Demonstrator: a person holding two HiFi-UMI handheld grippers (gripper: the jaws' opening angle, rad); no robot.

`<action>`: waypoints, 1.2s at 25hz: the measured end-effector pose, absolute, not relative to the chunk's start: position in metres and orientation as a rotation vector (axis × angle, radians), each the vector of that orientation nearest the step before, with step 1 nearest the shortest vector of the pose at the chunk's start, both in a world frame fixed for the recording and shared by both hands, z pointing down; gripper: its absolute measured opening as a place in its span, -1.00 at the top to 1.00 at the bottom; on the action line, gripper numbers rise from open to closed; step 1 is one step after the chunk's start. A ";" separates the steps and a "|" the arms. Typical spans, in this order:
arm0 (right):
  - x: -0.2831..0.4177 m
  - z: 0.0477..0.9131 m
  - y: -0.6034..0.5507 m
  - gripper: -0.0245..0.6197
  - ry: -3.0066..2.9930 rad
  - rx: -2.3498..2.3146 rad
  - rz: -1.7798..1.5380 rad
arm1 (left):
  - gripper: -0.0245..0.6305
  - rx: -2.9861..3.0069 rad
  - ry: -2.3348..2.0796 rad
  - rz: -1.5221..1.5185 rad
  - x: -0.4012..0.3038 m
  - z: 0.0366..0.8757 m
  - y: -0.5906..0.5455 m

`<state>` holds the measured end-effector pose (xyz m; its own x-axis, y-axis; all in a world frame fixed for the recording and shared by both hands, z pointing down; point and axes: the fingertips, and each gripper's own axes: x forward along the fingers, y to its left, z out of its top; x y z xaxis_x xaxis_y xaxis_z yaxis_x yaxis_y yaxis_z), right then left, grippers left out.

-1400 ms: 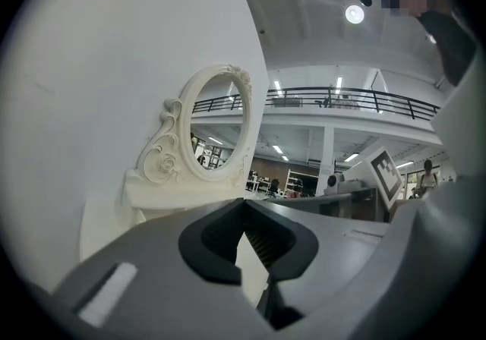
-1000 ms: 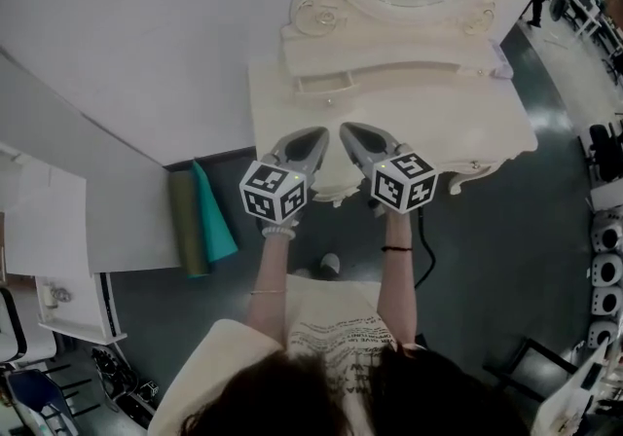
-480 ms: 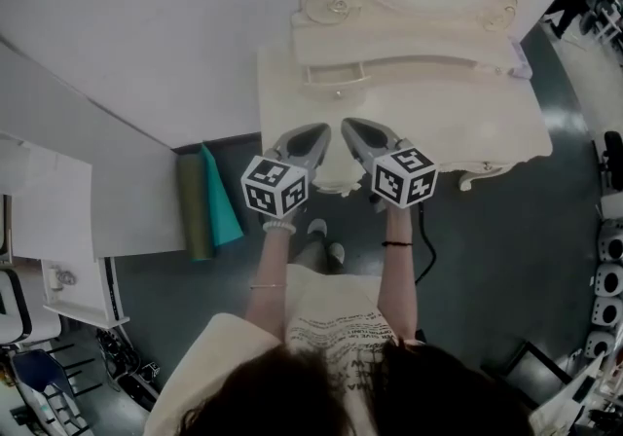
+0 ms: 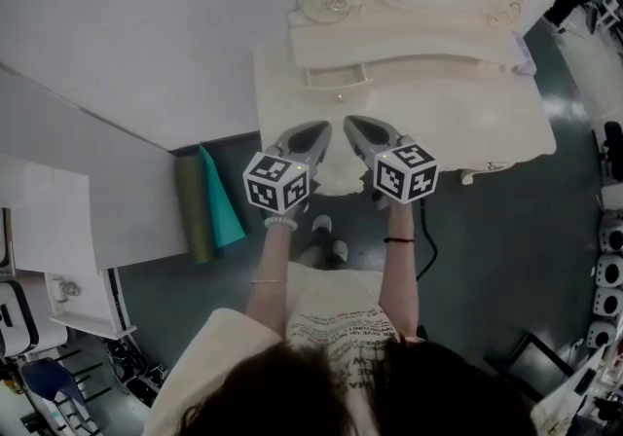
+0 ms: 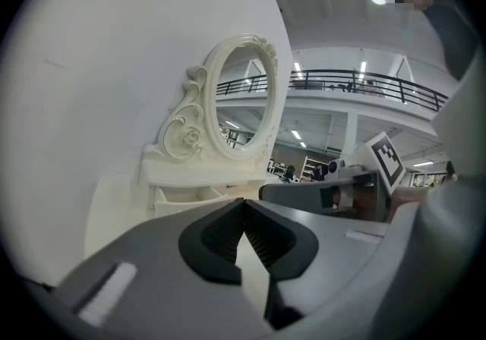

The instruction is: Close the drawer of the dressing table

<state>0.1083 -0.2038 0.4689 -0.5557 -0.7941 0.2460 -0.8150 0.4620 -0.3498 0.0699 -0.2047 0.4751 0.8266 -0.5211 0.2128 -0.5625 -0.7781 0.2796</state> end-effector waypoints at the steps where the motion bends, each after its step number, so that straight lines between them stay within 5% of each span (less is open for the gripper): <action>1: 0.108 0.471 -0.207 0.91 -2.637 1.462 0.680 | 0.91 2.675 -0.814 0.181 0.069 0.477 -0.208; 30: 0.112 0.533 -0.273 0.88 -2.387 1.515 0.926 | 0.91 2.568 -0.748 0.198 0.063 0.514 -0.260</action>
